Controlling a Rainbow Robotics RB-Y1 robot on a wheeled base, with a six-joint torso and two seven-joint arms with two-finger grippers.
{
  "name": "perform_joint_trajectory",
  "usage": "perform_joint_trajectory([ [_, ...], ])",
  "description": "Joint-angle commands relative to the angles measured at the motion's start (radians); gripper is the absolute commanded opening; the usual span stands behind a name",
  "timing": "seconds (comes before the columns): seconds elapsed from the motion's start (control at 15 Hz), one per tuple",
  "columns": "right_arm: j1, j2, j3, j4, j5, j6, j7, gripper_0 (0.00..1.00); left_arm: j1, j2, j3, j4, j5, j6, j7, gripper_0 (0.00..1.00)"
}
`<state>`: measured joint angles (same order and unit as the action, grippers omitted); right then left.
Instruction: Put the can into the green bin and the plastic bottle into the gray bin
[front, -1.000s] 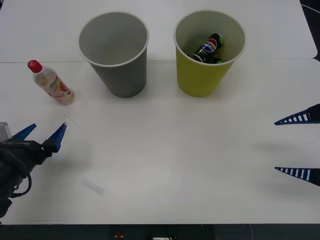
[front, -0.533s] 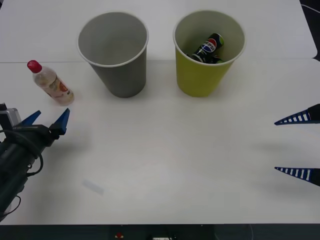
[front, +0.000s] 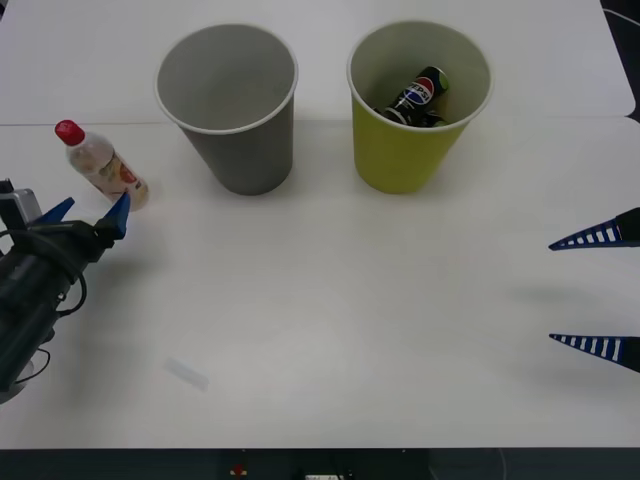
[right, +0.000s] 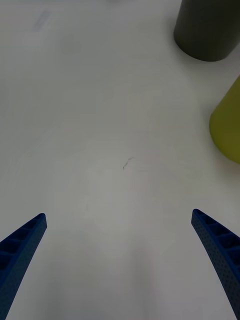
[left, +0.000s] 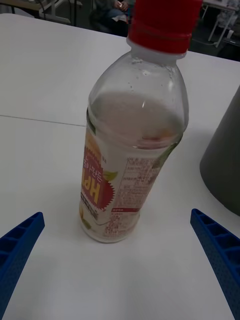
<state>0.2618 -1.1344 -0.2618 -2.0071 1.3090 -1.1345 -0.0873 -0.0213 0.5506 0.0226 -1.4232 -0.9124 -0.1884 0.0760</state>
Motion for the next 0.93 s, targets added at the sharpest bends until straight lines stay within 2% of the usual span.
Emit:
perform_joint_trajectory([
  [0.07,0.0,0.0,0.0,0.0,0.0,0.0,0.0,1.0,-0.052,0.0,-0.001,0.052,0.003,0.0,-0.016,1.0],
  [0.6,0.0,0.0,0.0,0.0,0.0,0.0,0.0,1.0,-0.204,-0.014,-0.043,0.188,0.024,0.0,-0.035,1.0],
  [0.93,0.0,0.0,0.0,0.0,0.0,0.0,0.0,1.0,-0.235,-0.018,-0.044,0.213,0.017,0.0,-0.038,1.0],
])
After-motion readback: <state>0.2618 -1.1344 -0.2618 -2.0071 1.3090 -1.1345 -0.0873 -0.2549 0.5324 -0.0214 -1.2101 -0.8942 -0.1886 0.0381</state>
